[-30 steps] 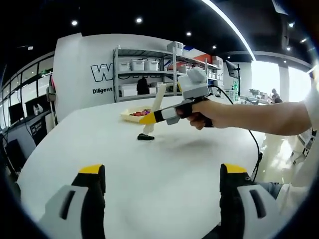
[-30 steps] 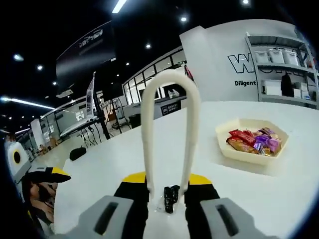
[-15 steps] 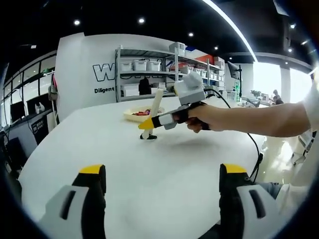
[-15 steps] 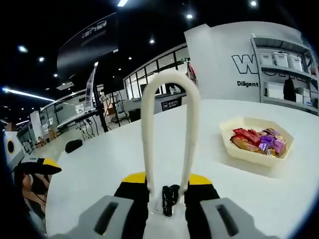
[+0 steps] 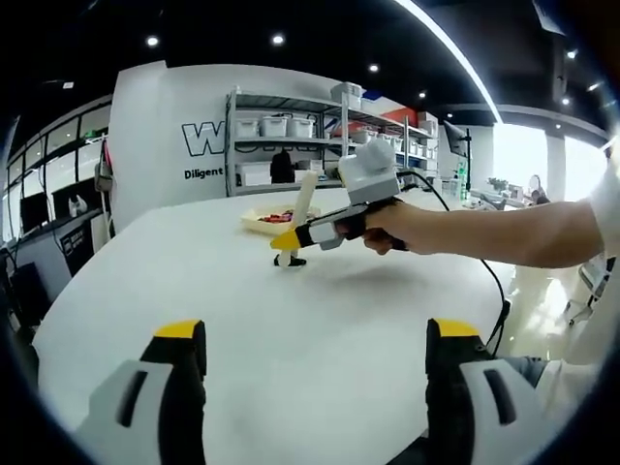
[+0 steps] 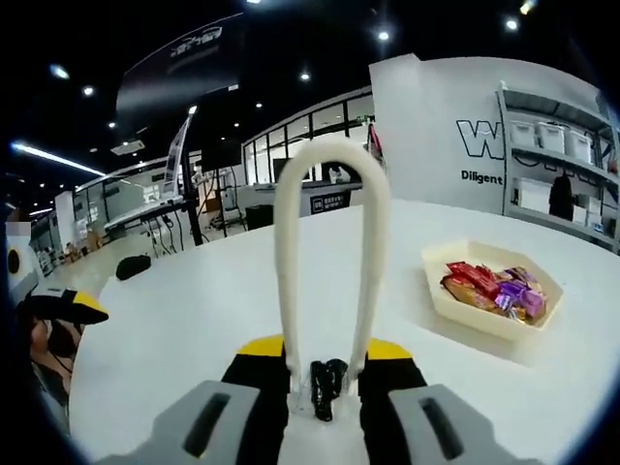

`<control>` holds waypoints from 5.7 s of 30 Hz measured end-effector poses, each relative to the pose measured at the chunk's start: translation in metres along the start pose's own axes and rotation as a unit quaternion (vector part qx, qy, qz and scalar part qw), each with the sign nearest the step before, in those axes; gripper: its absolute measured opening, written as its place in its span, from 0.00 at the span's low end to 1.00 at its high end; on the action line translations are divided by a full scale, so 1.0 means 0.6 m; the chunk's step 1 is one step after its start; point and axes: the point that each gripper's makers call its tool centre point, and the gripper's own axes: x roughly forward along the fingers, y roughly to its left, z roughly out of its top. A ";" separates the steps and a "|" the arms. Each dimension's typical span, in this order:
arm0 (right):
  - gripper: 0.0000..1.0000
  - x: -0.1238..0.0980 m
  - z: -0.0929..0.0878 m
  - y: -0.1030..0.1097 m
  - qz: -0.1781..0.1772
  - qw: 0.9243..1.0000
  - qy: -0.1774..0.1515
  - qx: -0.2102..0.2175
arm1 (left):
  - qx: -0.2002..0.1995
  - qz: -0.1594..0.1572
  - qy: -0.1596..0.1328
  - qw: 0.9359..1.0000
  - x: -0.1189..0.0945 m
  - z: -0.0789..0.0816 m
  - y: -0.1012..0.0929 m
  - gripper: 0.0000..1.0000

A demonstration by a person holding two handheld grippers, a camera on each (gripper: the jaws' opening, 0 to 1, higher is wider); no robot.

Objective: Place the target food into the container with the food tongs after gripping and lifting it, then release it inside without dropping or visibly crushing the food.

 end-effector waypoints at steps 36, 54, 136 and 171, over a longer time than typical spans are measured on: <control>0.14 -0.057 0.005 -0.057 -0.030 0.998 -0.011 0.053 | -0.001 -0.012 0.004 1.000 0.012 -0.002 -0.012 0.92; 0.13 -0.141 0.068 -0.150 -0.074 0.993 -0.045 0.076 | 0.007 -0.040 0.008 0.999 0.049 0.014 -0.046 0.92; 0.11 -0.112 -0.004 -0.199 -0.096 0.995 0.015 0.029 | -0.006 -0.048 0.011 0.999 0.071 0.018 -0.036 0.90; 0.12 -0.046 0.041 -0.286 -0.112 0.992 0.003 0.054 | -0.002 -0.051 0.017 0.999 0.097 0.028 -0.039 0.89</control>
